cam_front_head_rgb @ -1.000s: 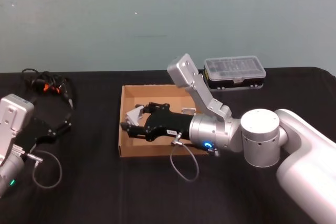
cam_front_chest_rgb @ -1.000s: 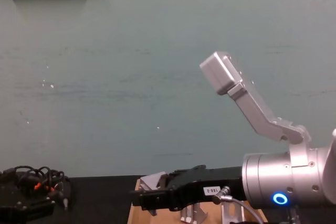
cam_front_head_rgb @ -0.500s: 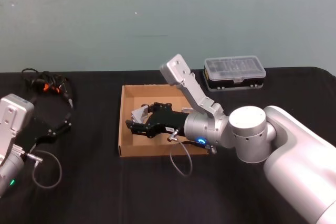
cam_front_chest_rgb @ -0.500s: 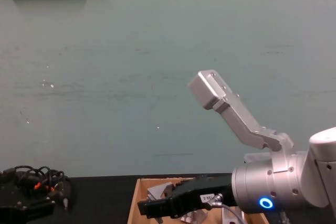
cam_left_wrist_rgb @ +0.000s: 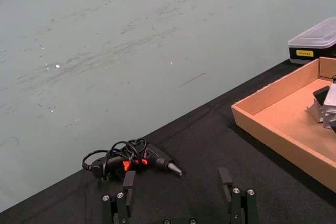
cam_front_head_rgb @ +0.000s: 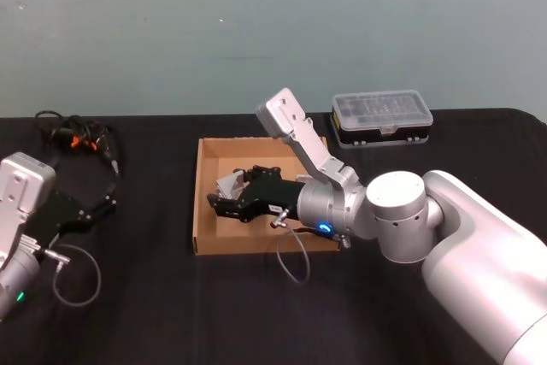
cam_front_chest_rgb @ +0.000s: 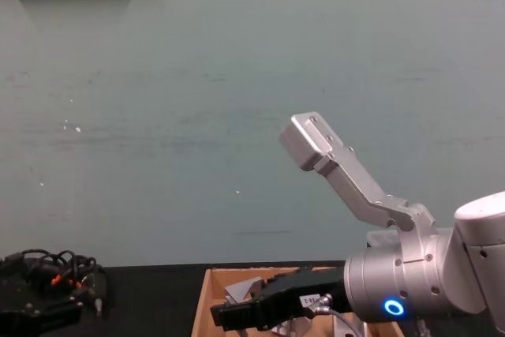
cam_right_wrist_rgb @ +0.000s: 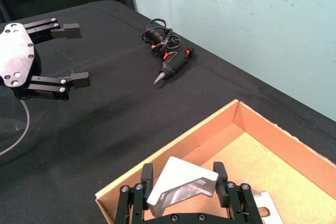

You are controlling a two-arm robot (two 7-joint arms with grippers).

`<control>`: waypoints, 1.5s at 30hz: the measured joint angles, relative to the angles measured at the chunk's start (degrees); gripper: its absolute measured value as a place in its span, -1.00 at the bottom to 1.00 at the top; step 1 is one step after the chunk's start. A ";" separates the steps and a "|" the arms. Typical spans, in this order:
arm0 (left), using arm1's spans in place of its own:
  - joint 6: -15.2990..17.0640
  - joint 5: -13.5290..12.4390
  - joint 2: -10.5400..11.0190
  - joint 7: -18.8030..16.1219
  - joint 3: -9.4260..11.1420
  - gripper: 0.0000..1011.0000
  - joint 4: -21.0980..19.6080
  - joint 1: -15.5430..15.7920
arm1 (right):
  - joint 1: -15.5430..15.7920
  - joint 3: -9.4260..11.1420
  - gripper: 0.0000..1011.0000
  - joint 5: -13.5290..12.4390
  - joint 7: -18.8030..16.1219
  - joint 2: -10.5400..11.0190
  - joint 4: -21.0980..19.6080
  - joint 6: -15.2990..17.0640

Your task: Use one hand to pick up the angle iron from the table and place it into the box.

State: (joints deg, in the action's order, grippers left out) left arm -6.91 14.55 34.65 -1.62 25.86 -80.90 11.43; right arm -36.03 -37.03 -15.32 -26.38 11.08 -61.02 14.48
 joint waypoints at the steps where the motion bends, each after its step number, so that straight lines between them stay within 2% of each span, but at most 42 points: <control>1: 0.00 0.00 0.00 0.00 0.00 0.98 0.00 0.00 | 0.01 -0.01 0.40 -0.01 0.00 0.01 -0.02 -0.01; 6: 0.00 0.00 0.00 0.00 0.00 0.98 0.00 0.00 | 0.03 -0.04 0.42 -0.08 -0.02 0.08 -0.20 -0.05; 15: 0.00 0.00 0.00 0.00 0.00 0.98 0.00 0.00 | 0.08 -0.09 0.90 -0.19 -0.05 0.16 -0.33 -0.12; 18: 0.00 0.00 0.00 0.00 0.00 0.98 0.00 0.00 | 0.09 -0.10 0.99 -0.21 -0.07 0.17 -0.35 -0.13; 29: 0.00 0.00 0.00 0.00 0.00 0.98 0.00 0.00 | 0.31 0.00 0.99 -0.29 -0.18 0.28 -0.72 -0.30; 35: 0.00 0.00 0.00 0.00 0.00 0.98 0.00 0.00 | 2.76 1.62 0.99 -0.67 -0.85 1.40 -4.40 -1.84; 38: 0.00 0.00 0.00 0.00 0.00 0.98 0.00 0.00 | 5.43 3.38 0.99 -1.88 -1.30 2.72 -8.02 -3.29; 39: 0.00 0.00 0.00 0.00 0.00 0.98 0.00 0.00 | 5.43 3.38 0.99 -1.88 -1.30 2.72 -8.02 -3.29; 42: 0.00 0.00 0.00 0.00 0.00 0.98 0.00 0.00 | 9.04 5.69 0.99 -3.64 -1.29 4.46 -12.16 -5.64; 45: 0.00 0.00 0.00 0.00 0.00 0.98 0.00 0.00 | 12.19 7.50 0.99 -4.29 0.01 5.79 -15.32 -7.96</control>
State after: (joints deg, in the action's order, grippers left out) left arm -6.91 14.55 34.65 -1.62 25.86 -80.90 11.43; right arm -23.84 -29.53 -19.61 -26.36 16.87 -76.34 6.52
